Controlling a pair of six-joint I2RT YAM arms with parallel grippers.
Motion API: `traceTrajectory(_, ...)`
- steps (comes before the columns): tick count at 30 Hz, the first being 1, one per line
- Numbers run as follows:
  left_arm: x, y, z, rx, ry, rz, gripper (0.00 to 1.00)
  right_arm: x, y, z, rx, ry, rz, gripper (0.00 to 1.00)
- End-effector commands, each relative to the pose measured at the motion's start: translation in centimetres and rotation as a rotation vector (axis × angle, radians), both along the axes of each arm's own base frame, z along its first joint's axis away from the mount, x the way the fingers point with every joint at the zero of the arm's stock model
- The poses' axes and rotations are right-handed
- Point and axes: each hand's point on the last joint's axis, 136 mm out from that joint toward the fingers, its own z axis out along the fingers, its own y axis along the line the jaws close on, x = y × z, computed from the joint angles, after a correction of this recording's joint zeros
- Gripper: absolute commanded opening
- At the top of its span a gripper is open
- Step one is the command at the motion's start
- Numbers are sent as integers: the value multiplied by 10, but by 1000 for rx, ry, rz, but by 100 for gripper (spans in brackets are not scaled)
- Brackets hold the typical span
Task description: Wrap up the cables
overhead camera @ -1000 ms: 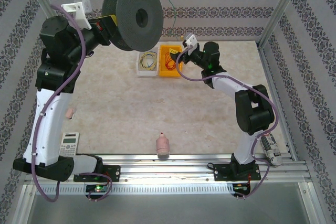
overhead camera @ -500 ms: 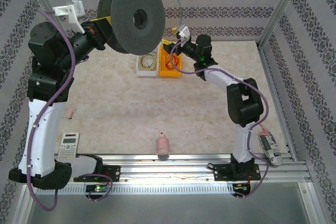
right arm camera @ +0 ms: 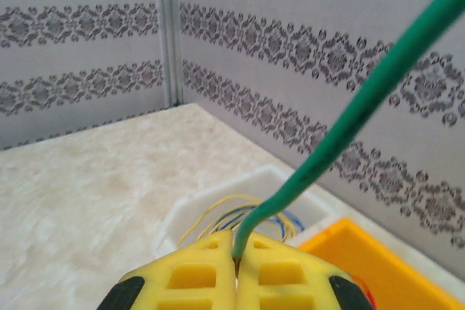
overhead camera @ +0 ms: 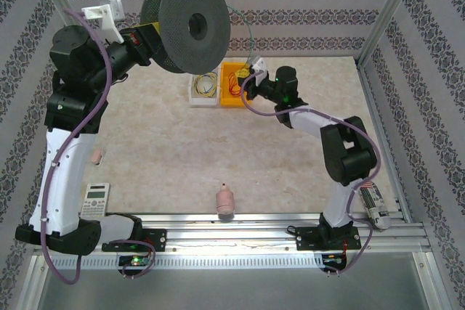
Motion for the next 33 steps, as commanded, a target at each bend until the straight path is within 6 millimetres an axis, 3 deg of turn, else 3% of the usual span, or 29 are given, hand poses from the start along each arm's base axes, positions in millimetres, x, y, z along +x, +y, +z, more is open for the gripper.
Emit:
traceTrajectory(1,-11,-1,48,-63,-157,-7,0,-40,-5,25,8,-23,80,0)
traceTrajectory(7,24,8,25,-29,-105,90,0,-109,4,24,-123,173,202,0)
traceTrajectory(13,64,13,14,-55,-90,165,0,-189,13,4,-377,440,314,0)
traceTrajectory(16,86,14,5,-56,-56,201,0,-228,14,-6,-483,504,370,0)
traceTrajectory(19,109,14,-14,-20,2,239,0,-261,18,-3,-576,515,422,0)
traceTrajectory(26,149,-5,-77,167,139,298,0,-312,43,56,-658,369,564,0)
traceTrajectory(33,165,-32,-141,410,271,292,0,-332,57,118,-676,172,652,0)
